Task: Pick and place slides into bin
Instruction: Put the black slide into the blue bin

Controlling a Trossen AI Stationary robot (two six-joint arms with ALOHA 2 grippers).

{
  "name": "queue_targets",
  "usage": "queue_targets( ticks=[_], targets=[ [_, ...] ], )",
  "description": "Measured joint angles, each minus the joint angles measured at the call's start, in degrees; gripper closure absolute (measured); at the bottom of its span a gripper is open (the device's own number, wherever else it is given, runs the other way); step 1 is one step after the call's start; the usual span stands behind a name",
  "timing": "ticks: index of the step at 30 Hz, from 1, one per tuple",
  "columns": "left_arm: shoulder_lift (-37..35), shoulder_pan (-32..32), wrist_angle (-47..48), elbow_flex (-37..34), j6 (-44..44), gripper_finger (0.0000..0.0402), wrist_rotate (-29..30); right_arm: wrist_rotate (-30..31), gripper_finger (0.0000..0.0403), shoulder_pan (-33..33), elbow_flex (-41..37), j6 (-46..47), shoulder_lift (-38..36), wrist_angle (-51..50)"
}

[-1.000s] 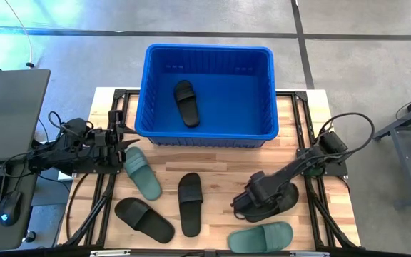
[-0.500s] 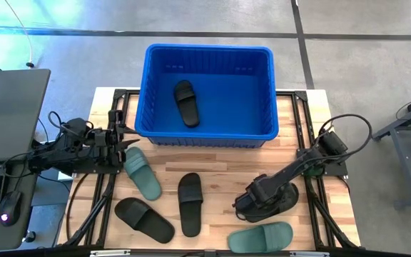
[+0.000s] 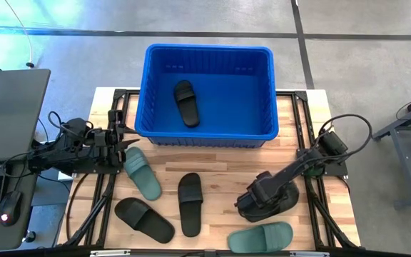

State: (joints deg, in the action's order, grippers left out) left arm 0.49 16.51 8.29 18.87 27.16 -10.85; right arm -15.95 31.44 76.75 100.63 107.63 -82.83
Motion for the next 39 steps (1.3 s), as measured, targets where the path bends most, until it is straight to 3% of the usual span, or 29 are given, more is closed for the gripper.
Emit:
queue_targets(
  ticks=[12,19,24,27,32,36,39],
  targets=[
    [0.0,0.0,0.0,0.0,0.0,0.0311,0.0,2.6,0.0290,1.0,-0.9,1.4,0.0,1.0],
    [0.0,0.0,0.0,0.0,0.0,0.0311,0.0,-4.8,0.0290,1.0,-8.2,0.5,0.0,3.7],
    [0.0,0.0,-1.3,0.0,0.0,0.0311,0.0,-4.5,0.0293,0.9,-9.4,-0.6,0.0,3.5],
    [0.0,0.0,-1.4,0.0,0.0,0.0311,0.0,-4.2,0.0315,0.9,-9.1,-1.4,0.0,3.4],
    [0.0,0.0,-1.4,0.0,0.0,0.0311,0.0,-3.9,0.0389,0.8,-8.9,-3.6,0.0,3.3],
    [0.0,0.0,-1.4,0.0,0.0,0.0311,0.0,-2.8,0.0385,0.8,-7.9,-4.3,0.0,3.4],
    [0.0,0.0,-1.4,0.0,0.0,0.0311,0.0,2.8,0.0397,0.8,-3.9,-5.7,0.0,3.2]
  ],
)
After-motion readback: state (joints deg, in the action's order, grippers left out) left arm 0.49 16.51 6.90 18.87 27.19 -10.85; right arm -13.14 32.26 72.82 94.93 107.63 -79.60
